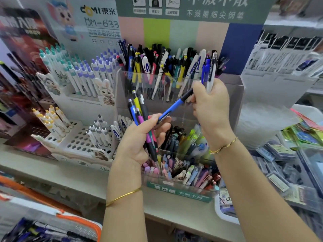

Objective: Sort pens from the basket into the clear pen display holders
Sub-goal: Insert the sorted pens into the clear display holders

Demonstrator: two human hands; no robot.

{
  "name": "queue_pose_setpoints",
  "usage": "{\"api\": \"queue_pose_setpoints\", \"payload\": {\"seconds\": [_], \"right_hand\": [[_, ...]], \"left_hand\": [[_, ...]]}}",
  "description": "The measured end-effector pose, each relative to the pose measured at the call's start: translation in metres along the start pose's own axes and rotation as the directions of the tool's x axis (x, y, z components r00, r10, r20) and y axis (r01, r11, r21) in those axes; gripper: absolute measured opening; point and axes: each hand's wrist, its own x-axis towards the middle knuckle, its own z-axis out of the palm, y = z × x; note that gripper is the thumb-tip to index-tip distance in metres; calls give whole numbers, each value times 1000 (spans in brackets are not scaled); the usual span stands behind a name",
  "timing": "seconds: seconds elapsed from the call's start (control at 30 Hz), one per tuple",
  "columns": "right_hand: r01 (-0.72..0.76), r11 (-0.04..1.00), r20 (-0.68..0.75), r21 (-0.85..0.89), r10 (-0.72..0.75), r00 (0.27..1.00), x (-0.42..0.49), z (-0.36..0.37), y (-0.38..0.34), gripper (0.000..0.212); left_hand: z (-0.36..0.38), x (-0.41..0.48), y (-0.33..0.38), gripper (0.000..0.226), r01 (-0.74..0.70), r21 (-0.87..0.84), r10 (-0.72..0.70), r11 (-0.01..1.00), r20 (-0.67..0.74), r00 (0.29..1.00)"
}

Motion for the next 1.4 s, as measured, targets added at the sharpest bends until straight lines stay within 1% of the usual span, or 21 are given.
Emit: {"api": "queue_pose_setpoints", "payload": {"seconds": [0.07,0.13,0.2,0.27,0.3,0.37,0.4,0.43,0.5,0.53,0.6,0.7,0.77,0.83,0.87,0.97,1.07,1.13,1.2,1.27,1.4], "right_hand": [[1,1000,29,-18,0,1000,-7,-1,1,18],[-21,995,82,-95,29,996,-15,-4,3,15],[61,942,115,-329,-24,993,-18,-12,8,20],[235,736,166,-635,-167,972,-16,-18,8,30],[307,624,223,-718,-212,952,-15,-19,4,33],[440,500,388,-746,-209,897,-15,-15,-5,39],[487,496,473,-719,-164,866,-15,-12,-7,39],[505,532,544,-679,-97,833,-16,-9,-8,38],[440,679,638,-588,56,768,-17,-5,-8,33],[388,739,665,-551,108,739,-18,-4,-7,31],[325,794,681,-514,147,718,-17,-4,-2,27],[148,895,603,-421,154,783,-16,-4,2,22],[-49,967,527,-251,179,831,-14,-2,2,17],[-218,973,487,-77,227,843,-11,2,0,12],[-252,968,480,-22,231,846,-9,4,-1,11],[-231,971,449,53,184,874,-5,12,-2,14],[-150,989,403,13,132,906,-4,17,-3,23],[-125,992,392,-27,126,911,-3,19,-1,21],[-130,990,365,-56,142,920,0,19,3,21],[-129,990,311,-53,139,940,2,17,7,24],[-75,996,90,50,71,993,7,10,8,19]], "left_hand": [[0,3,0,9,-58,-76,50,995,-107,993],[-1,6,0,8,-156,-40,145,987,-205,968],[-4,8,1,11,-254,89,269,963,-272,924],[-10,9,4,14,-292,304,376,907,-273,885],[-11,9,6,15,-281,393,396,875,-250,884],[-10,7,7,14,-257,468,371,845,-168,913],[-8,5,7,13,-254,459,342,851,-118,932],[-5,4,6,12,-252,437,314,863,-73,947],[-1,3,6,13,-253,401,284,880,-19,959],[-1,3,6,15,-254,373,278,892,-10,961],[-1,3,6,17,-238,289,253,927,-16,967],[-2,6,6,20,-219,248,237,944,-46,970],[-2,7,6,26,-210,238,224,948,-33,974],[0,6,7,22,-190,243,189,951,26,982],[2,5,7,18,-181,268,170,946,64,983],[6,5,5,19,-180,381,123,907,171,978],[8,6,4,24,-188,417,99,889,227,969],[7,7,4,20,-191,433,96,881,232,968],[7,8,4,15,-165,415,79,895,217,973],[7,9,4,15,-107,338,50,935,172,984],[5,9,7,16,-58,239,46,969,56,997]]}}
